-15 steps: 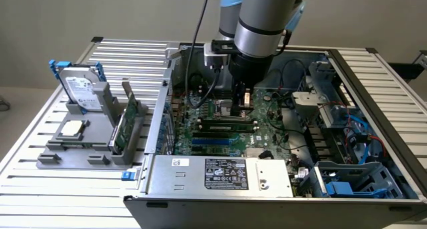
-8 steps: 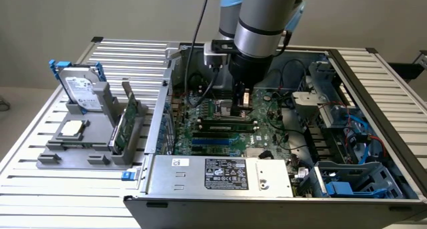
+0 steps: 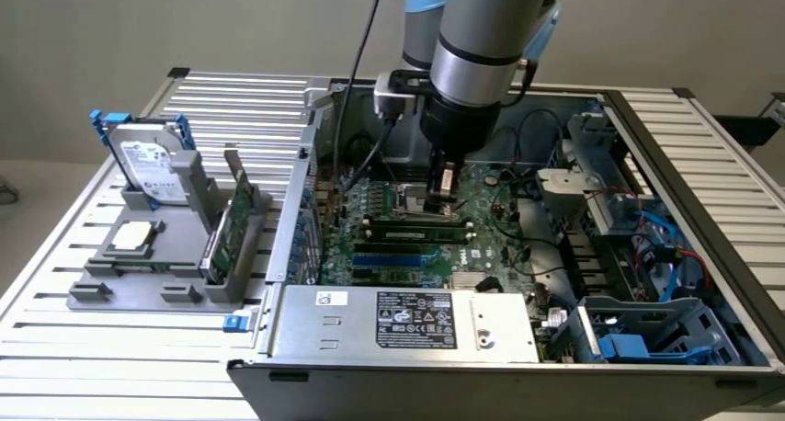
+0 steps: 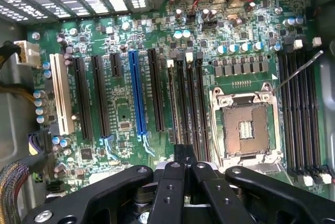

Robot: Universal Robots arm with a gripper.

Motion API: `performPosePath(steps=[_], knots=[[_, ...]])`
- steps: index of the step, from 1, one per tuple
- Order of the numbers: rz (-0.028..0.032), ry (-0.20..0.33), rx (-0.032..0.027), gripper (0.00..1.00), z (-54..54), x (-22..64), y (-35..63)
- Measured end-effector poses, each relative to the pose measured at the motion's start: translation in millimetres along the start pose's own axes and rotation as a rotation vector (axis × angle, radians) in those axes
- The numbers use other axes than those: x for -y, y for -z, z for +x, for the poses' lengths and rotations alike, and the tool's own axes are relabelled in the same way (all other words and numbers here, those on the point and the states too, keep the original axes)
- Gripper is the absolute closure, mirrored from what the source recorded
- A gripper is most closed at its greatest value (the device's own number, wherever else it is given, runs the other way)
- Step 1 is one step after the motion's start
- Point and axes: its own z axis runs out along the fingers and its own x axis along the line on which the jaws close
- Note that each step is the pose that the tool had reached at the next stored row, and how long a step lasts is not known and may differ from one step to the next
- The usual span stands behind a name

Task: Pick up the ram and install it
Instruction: 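Press down the ram until it locks into place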

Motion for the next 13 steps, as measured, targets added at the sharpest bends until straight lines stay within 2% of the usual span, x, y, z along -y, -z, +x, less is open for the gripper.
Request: performPosePath(steps=[13], knots=[[0.0026,-0.200,0.0154,0.89,0.0,0.0,0.0]])
